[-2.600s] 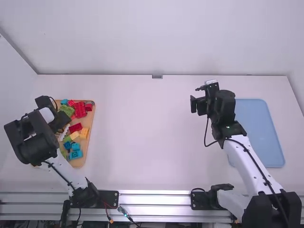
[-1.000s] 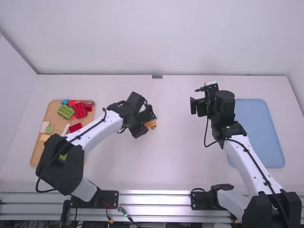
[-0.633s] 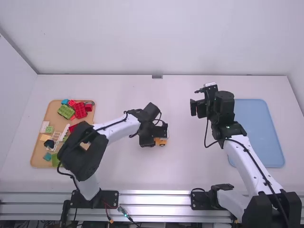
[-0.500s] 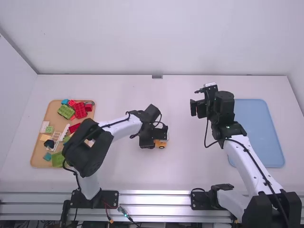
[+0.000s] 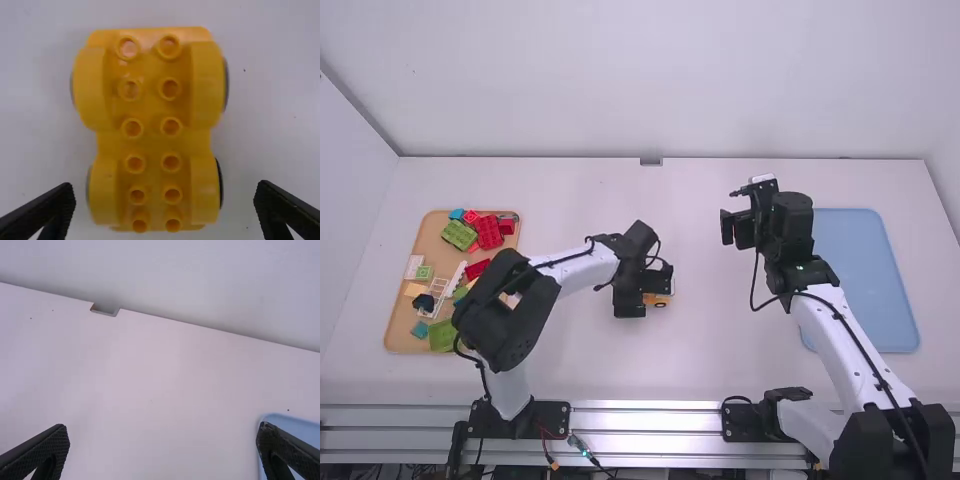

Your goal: Assemble lego blocks to make yellow taxi

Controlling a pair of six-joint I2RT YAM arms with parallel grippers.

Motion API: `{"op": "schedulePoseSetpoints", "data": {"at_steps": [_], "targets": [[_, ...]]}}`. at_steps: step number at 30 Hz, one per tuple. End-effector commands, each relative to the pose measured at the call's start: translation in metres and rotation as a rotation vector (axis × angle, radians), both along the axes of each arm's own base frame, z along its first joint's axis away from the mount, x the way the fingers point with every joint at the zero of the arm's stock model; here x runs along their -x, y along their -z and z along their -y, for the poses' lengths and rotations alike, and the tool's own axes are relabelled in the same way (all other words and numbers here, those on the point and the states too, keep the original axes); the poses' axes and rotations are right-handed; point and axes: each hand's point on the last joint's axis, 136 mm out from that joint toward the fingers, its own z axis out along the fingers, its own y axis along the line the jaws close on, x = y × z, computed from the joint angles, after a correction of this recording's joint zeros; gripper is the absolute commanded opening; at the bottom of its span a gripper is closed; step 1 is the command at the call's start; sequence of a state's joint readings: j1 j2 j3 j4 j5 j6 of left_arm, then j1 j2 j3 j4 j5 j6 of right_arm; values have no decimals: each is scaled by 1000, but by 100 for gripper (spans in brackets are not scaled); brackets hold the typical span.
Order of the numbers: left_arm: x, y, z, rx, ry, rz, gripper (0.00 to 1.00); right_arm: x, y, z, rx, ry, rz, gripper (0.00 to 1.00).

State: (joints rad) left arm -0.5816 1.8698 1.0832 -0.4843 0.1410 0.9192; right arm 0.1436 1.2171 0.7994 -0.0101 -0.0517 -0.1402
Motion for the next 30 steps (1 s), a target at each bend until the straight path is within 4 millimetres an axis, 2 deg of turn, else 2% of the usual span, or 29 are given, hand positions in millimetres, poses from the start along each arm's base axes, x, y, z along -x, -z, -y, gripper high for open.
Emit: {"op": "schedulePoseSetpoints", "data": {"at_steps": [1, 6, 9, 12, 15, 16, 18, 20, 21, 22, 24, 25, 26, 27, 28, 29, 30], "targets": [[2, 5, -10, -44, 4, 5, 99, -7, -15, -1, -5, 2, 32, 99], [-3, -4, -13, -55, -32, 3, 99, -7, -15, -2, -6, -1, 33, 99], [-4, -29, -13, -33, -42, -10, 99, -7, -16, -1, -6, 1, 35, 99], [-15, -59, -20, -15, -112, 25, 99, -7, -16, -1, -6, 1, 36, 99], [-31, -96, -52, -18, -279, 90, 99, -8, -17, -1, -6, 2, 39, 99], [-33, -100, -56, -16, -301, 97, 99, -8, -17, 0, -6, 3, 40, 99], [-43, -125, -87, 15, -481, 144, 99, -8, -18, -2, -7, -1, 43, 99], [-50, -139, -111, 39, -628, 171, 99, -8, -18, -1, -7, 2, 45, 99], [-54, -148, -131, 59, -750, 187, 99, -9, -19, -1, -8, 1, 48, 99], [-59, -159, -161, 92, -927, 209, 99, -9, -19, -2, -8, -1, 51, 99], [-62, -167, -187, 133, -1089, 219, 99, -9, -20, -1, -9, 1, 55, 99], [-67, -174, -218, 200, -1327, 224, 99, -10, -22, -2, -15, 2, 60, 99], [-70, -178, -248, 268, -1560, 224, 99, -10, -22, -2, -21, 6, 62, 99], [-70, -179, -257, 284, -1623, 225, 99, -11, -23, -2, -21, 6, 64, 97], [-65, -177, -293, 343, -1871, 198, 99, -11, -23, -2, -21, 4, 67, 99], [-60, -174, -307, 349, -1960, 184, 99, -11, -23, -2, -21, 4, 67, 99], [-49, -165, -334, 341, -2112, 151, 99, -11, -23, -2, -22, 2, 67, 99]]}}
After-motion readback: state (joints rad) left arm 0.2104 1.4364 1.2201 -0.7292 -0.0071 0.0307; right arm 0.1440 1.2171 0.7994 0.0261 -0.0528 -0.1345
